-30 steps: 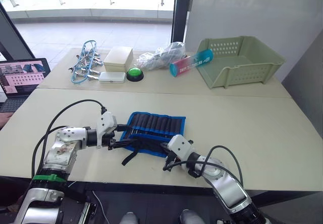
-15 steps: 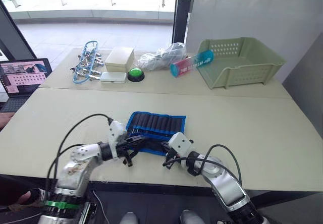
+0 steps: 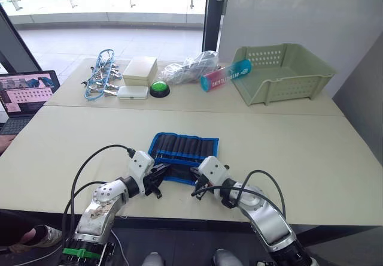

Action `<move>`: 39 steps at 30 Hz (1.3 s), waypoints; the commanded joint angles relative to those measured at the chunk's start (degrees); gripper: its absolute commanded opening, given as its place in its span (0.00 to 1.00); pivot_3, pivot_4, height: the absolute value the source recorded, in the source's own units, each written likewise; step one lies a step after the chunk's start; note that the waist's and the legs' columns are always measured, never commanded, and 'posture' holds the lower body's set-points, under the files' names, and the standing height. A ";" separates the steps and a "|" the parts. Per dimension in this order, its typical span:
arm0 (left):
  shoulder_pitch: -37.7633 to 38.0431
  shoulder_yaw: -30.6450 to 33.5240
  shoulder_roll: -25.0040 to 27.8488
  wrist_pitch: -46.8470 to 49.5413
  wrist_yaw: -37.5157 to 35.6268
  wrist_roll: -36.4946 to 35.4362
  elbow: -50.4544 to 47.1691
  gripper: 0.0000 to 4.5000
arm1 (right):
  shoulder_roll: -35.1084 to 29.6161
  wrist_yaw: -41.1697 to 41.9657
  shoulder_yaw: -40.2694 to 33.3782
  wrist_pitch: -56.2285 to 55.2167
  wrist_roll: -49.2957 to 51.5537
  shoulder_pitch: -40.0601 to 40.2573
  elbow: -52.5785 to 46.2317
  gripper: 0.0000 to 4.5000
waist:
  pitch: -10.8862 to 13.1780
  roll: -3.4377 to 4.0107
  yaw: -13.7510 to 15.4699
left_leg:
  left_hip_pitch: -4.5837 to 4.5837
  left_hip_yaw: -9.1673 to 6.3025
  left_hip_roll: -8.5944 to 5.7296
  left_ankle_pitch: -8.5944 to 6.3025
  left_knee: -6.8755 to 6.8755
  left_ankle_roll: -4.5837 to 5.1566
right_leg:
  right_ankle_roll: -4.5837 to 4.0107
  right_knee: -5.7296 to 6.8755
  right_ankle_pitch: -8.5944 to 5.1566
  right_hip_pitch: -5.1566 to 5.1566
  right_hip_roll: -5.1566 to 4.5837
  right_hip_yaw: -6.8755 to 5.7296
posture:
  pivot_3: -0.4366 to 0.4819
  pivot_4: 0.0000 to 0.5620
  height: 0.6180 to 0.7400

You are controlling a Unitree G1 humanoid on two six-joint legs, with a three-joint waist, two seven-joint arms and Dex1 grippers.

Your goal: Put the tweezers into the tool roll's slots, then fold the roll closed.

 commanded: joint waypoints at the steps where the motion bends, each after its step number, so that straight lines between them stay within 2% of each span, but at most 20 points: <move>1: 1.32 -1.42 -0.12 1.41 0.21 0.49 -0.41 0.00 | 2.25 -1.62 3.92 -0.02 -2.84 -2.04 2.08 0.00 | -0.01 0.00 0.17 | 0.00 0.00 0.00 0.00 0.00 0.00 | 0.00 0.00 0.00 0.01 0.00 0.00 | 0.48 0.27 1.00; 8: 1.72 -0.67 -0.09 2.69 1.05 -0.28 -2.21 0.00 | 3.49 -5.78 3.35 2.48 -6.20 -2.59 8.89 0.00 | -0.03 0.00 0.45 | -0.03 0.00 -0.03 -0.01 -0.08 -0.01 | 0.00 -0.08 0.00 0.02 -0.05 -0.01 | 0.48 0.27 1.00; 17: 1.45 1.83 1.30 3.73 1.15 -2.01 -2.58 0.00 | -7.01 -2.47 -3.07 4.31 -3.87 5.18 3.15 0.00 | -0.12 0.06 2.02 | 0.05 0.00 -0.07 -0.01 -0.11 -0.02 | 0.01 -0.49 0.00 0.30 -0.09 -0.02 | 0.48 0.27 1.00; 22: 1.02 1.38 1.28 4.09 1.37 -2.02 -2.52 0.00 | -7.81 -2.01 -5.09 5.53 -1.80 6.36 0.90 0.00 | -0.13 0.07 1.76 | 0.39 0.00 -0.06 -0.01 -0.26 -0.02 | 0.03 -0.71 0.00 0.69 -0.08 -0.03 | 0.48 0.27 1.00; 28: 1.28 1.26 1.12 4.55 1.45 -2.19 -3.12 0.00 | -6.66 -1.46 -4.98 7.56 -0.09 5.39 -1.06 0.00 | -0.14 0.07 1.80 | 0.39 -0.01 -0.06 -0.01 -0.26 -0.02 | 0.03 -0.75 0.00 0.72 -0.08 -0.04 | 0.48 0.27 1.00; 33: 0.68 5.07 1.34 6.60 -0.59 -8.75 -7.38 0.00 | -3.62 0.22 -9.38 3.83 6.93 4.89 -6.25 0.00 | -0.09 0.05 1.61 | 0.31 -0.01 -0.04 -0.01 -0.27 -0.02 | 0.03 -0.74 0.00 0.63 -0.07 -0.04 | 0.48 0.27 1.00; 39: 1.46 12.71 10.36 11.12 -8.42 -18.15 -14.59 0.00 | -6.12 3.53 -22.43 23.80 22.36 2.30 -15.91 0.00 | -0.03 0.05 1.39 | -0.21 -0.01 0.02 -0.01 -0.30 -0.02 | 0.00 -0.63 0.01 0.04 -0.04 -0.03 | 0.48 0.27 1.00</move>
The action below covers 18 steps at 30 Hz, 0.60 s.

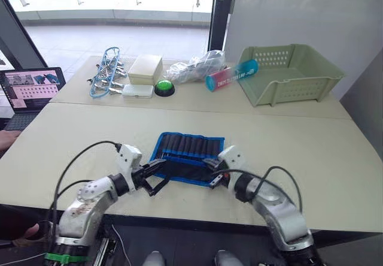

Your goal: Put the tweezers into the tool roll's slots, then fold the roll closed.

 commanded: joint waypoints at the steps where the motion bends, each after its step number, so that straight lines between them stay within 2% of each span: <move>1: 0.35 6.08 4.82 1.21 -5.60 -5.96 -2.73 0.00 | -2.90 2.24 -7.68 12.57 9.26 -2.64 -4.70 0.06 | 0.01 0.01 0.05 | -0.02 0.00 0.00 0.00 -0.01 0.00 | 0.00 -0.01 0.00 -0.01 0.00 0.00 | 0.48 0.27 1.00; 5: 1.71 8.92 9.70 -1.20 -13.45 -7.55 0.82 0.00 | -6.06 2.23 -12.71 25.42 15.02 -7.29 -1.27 0.34 | 0.06 0.09 -0.03 | -0.01 0.01 -0.01 0.00 -0.04 0.00 | -0.01 -0.08 0.00 -0.02 0.00 -0.01 | 0.48 0.27 1.00; 8: 3.38 7.33 12.77 -3.30 -18.61 -5.48 3.74 0.00 | -3.35 -1.57 -18.75 33.85 17.33 -11.90 5.53 0.57 | 0.08 0.11 -0.13 | -0.01 0.01 -0.01 0.00 -0.08 0.00 | -0.02 -0.10 -0.01 -0.04 0.01 -0.01 | 0.48 0.27 1.00; 9: 3.58 7.71 12.22 -7.63 -20.02 -4.34 4.92 0.00 | -3.25 -1.65 -19.04 34.74 17.77 -12.61 6.62 0.64 | 0.11 0.16 -0.18 | 0.00 0.01 0.00 0.00 -0.08 0.01 | -0.02 -0.09 -0.01 -0.04 0.02 0.00 | 0.48 0.27 1.00; 14: 2.08 8.61 13.42 -10.92 -26.79 -6.42 8.60 0.00 | -0.88 -3.81 -19.86 37.40 18.43 -14.10 10.34 0.64 | 0.15 0.21 0.09 | -0.21 0.02 0.00 0.00 -0.12 0.01 | -0.03 -0.10 -0.01 -0.23 0.01 -0.01 | 0.48 0.27 1.00; 18: 0.87 8.50 14.16 -10.28 -28.66 -6.93 9.71 0.00 | 3.51 -4.91 -22.77 40.12 21.15 -14.82 11.33 0.64 | 0.15 0.21 -0.01 | -0.29 0.02 0.00 0.00 -0.09 0.01 | -0.03 -0.06 -0.01 -0.33 0.01 -0.01 | 0.48 0.27 1.00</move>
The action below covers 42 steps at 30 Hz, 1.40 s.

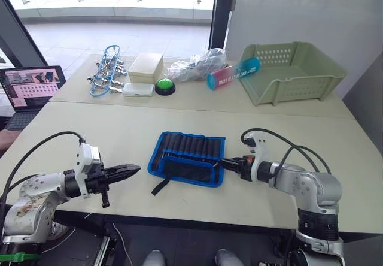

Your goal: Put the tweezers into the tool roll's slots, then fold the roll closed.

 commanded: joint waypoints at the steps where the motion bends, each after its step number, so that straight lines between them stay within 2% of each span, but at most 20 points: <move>1: -1.55 0.95 1.00 -0.53 -1.81 -1.16 0.52 0.00 | 4.22 -1.30 -3.22 2.96 3.69 -1.11 0.10 0.64 | 0.00 0.00 -0.21 | 0.01 0.00 0.01 0.00 -0.01 0.00 | 0.00 0.03 0.00 -0.02 0.01 0.00 | 0.48 0.27 1.00; 13: -2.89 0.24 0.41 -0.39 -1.81 -0.46 1.26 0.00 | 8.59 -5.75 -10.82 4.97 6.91 -3.83 3.43 0.64 | 0.01 0.01 -1.33 | -0.20 0.04 0.01 0.02 0.04 0.00 | -0.02 0.73 0.01 -0.58 0.02 0.04 | 0.48 0.27 1.00; 16: -2.77 0.08 0.34 -0.35 -1.62 -0.35 0.96 0.00 | 8.45 -6.14 -11.09 4.86 7.20 -3.90 3.82 0.45 | 0.01 0.02 -1.31 | -0.19 0.04 0.01 0.03 0.05 0.00 | -0.03 0.75 0.00 -0.59 0.02 0.04 | 0.48 0.27 1.00; 22: -2.75 0.14 0.31 -0.38 -1.30 -0.29 0.95 0.00 | 8.88 -6.50 -10.91 4.78 7.67 -3.57 3.64 0.00 | 0.01 0.02 -1.35 | -0.19 0.05 0.01 0.03 0.05 0.00 | -0.03 0.76 0.00 -0.60 0.02 0.04 | 0.48 0.27 1.00; 36: -3.62 -0.45 0.38 -0.23 -0.64 -0.02 1.76 0.00 | 7.67 -8.50 -11.31 4.95 8.82 -3.09 1.44 0.00 | 0.01 0.02 -1.32 | -0.20 0.06 0.01 0.04 0.05 0.00 | -0.03 0.77 0.00 -0.61 0.02 0.04 | 0.48 0.27 1.00; 42: -4.04 -0.82 0.29 -0.28 -0.87 0.00 2.23 0.00 | 10.01 -11.07 -15.48 8.66 9.20 -3.00 2.35 0.42 | 0.01 0.02 -1.37 | -0.20 0.05 0.01 0.04 0.05 0.01 | -0.03 0.78 0.00 -0.61 0.02 0.05 | 0.48 0.27 1.00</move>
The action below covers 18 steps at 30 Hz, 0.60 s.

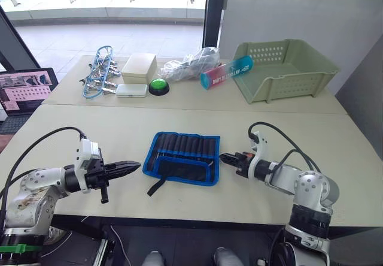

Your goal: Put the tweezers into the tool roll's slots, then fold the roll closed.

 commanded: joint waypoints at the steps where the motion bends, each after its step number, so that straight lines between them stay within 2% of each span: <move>1: -0.74 0.11 0.00 -0.24 -0.22 -0.33 -0.43 0.00 | 0.99 -1.59 -2.64 2.17 1.10 -0.27 0.25 0.49 | 0.00 0.00 0.01 | 0.00 0.00 0.00 0.00 0.00 0.00 | 0.00 0.00 0.00 0.00 0.00 0.00 | 0.48 0.27 1.00; 18: -0.80 -0.05 0.20 -0.45 0.63 -0.09 -0.27 0.00 | 6.69 -2.95 -3.96 4.06 2.01 -3.27 3.64 0.49 | 0.00 0.01 -0.73 | 0.06 0.00 0.01 0.03 -0.01 0.04 | -0.02 0.08 0.00 0.00 0.02 0.00 | 0.48 0.27 1.00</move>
